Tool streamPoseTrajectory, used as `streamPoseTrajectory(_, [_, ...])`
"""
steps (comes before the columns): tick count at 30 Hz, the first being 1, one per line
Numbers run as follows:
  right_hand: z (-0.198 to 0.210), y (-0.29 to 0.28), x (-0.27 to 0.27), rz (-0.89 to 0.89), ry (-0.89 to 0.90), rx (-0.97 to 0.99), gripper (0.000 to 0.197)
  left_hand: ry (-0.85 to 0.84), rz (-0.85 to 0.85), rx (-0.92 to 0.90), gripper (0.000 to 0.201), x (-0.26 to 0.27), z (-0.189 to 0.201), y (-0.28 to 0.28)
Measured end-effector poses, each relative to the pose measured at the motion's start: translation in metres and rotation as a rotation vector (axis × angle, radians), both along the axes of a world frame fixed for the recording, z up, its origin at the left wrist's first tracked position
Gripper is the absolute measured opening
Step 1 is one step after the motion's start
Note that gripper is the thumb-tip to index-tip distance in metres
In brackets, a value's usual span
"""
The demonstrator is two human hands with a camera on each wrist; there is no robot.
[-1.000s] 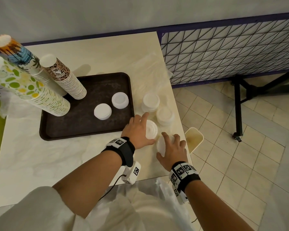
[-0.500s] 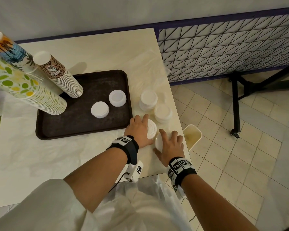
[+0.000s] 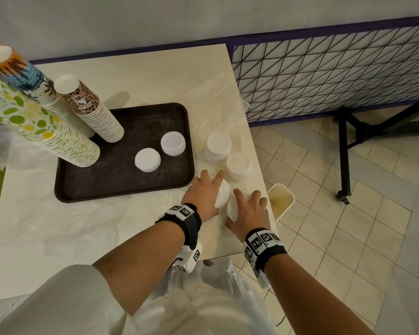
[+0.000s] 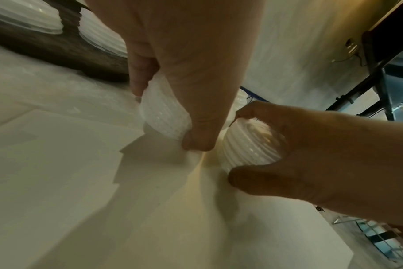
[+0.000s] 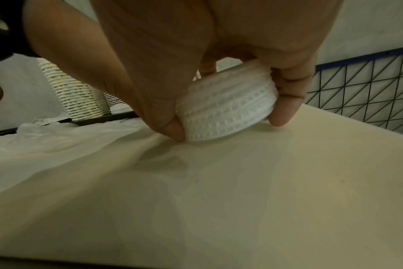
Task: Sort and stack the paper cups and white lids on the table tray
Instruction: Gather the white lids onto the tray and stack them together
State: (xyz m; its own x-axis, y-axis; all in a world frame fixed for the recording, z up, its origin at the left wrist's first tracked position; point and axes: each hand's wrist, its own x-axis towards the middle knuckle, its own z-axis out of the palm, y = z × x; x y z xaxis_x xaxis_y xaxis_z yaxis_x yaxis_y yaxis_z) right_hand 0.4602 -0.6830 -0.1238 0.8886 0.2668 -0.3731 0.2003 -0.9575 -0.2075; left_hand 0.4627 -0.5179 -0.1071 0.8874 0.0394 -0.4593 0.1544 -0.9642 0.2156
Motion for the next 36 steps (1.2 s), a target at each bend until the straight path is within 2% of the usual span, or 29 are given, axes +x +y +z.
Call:
streamPoseTrajectory(7, [0.003, -0.001, -0.001, 0.033, 0.004, -0.039, 0.084, -0.009, 0.007, 0.047, 0.111, -0.007, 0.0, 0.004])
streamPoseTrajectory(11, [0.004, -0.001, 0.001, 0.066, 0.021, -0.022, 0.083, 0.051, 0.127, -0.117, 0.12, -0.006, -0.001, 0.007])
streamPoseTrajectory(16, [0.003, 0.002, 0.0, 0.082, 0.038, -0.009, 0.082, 0.135, 0.164, -0.201, 0.132, -0.002, 0.004, 0.009])
streamPoseTrajectory(17, [0.003, 0.003, 0.0, 0.076, 0.037, -0.01, 0.082, 0.143, 0.177, -0.218, 0.129, -0.001, 0.004, 0.009])
streamPoseTrajectory(20, [0.003, 0.006, -0.003, 0.06, 0.04, -0.003, 0.083, 0.121, 0.265, -0.29, 0.1, 0.004, 0.005, 0.011])
streamPoseTrajectory(22, [0.002, 0.007, -0.003, 0.052, 0.041, 0.003, 0.084, 0.08, 0.325, -0.331, 0.089, 0.007, 0.005, 0.014])
streamPoseTrajectory(24, [0.003, 0.007, -0.004, 0.043, 0.044, 0.003, 0.084, 0.064, 0.379, -0.372, 0.095, 0.007, 0.007, 0.018])
streamPoseTrajectory(28, [0.004, 0.007, -0.004, 0.041, 0.038, -0.006, 0.084, 0.111, 0.467, -0.443, 0.118, 0.006, 0.005, 0.031])
streamPoseTrajectory(29, [0.003, 0.008, -0.004, 0.042, 0.035, -0.006, 0.084, 0.129, 0.466, -0.464, 0.117, 0.005, 0.005, 0.033])
streamPoseTrajectory(33, [0.003, 0.008, -0.005, 0.038, 0.032, -0.001, 0.083, 0.125, 0.459, -0.506, 0.089, -0.002, 0.004, 0.029])
streamPoseTrajectory(36, [0.003, 0.008, -0.005, 0.039, 0.031, 0.002, 0.082, 0.093, 0.481, -0.582, 0.084, -0.009, 0.003, 0.026])
